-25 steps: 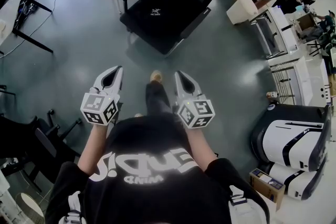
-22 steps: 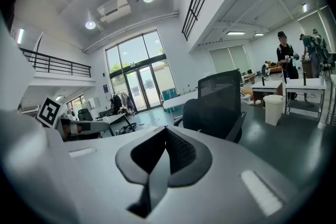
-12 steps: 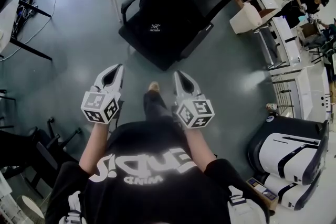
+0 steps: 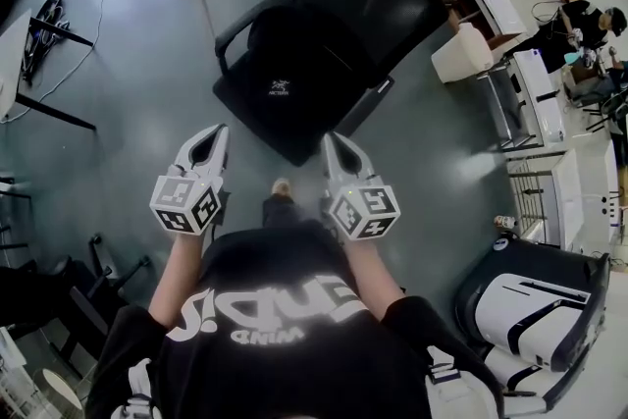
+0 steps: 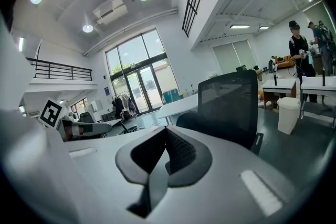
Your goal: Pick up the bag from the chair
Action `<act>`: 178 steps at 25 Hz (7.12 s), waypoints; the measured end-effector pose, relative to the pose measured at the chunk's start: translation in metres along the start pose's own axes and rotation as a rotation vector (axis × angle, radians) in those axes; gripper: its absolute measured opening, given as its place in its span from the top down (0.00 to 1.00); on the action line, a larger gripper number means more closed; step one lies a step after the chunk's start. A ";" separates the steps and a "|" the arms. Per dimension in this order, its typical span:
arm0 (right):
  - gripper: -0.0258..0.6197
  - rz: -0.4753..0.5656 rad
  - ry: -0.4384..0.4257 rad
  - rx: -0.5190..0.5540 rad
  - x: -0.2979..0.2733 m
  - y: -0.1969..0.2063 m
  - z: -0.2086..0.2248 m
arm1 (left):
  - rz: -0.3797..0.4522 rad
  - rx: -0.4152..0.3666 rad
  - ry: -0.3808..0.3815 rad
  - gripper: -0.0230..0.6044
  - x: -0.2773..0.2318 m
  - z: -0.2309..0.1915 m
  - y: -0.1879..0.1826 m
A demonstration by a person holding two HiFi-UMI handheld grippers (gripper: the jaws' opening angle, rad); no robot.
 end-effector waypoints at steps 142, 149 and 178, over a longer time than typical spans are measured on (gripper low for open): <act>0.89 -0.150 -0.161 -0.094 -0.078 0.012 -0.029 | -0.146 0.079 0.231 0.95 -0.019 -0.045 -0.026; 0.89 -0.123 -0.116 -0.095 -0.024 0.040 -0.070 | -0.140 0.058 0.271 0.95 0.039 -0.027 -0.010; 0.89 -0.191 -0.133 -0.090 0.147 0.122 -0.062 | -0.168 0.137 0.210 0.95 0.145 0.104 0.092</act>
Point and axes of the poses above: the fingertips, and each gripper's own axes: x backward along the fingers, z to its right, y out of its underside, the point moved 9 cm from there along x, backward along the fingers, and after that the axes turned 5 degrees about -x, right-handed, at the moved point
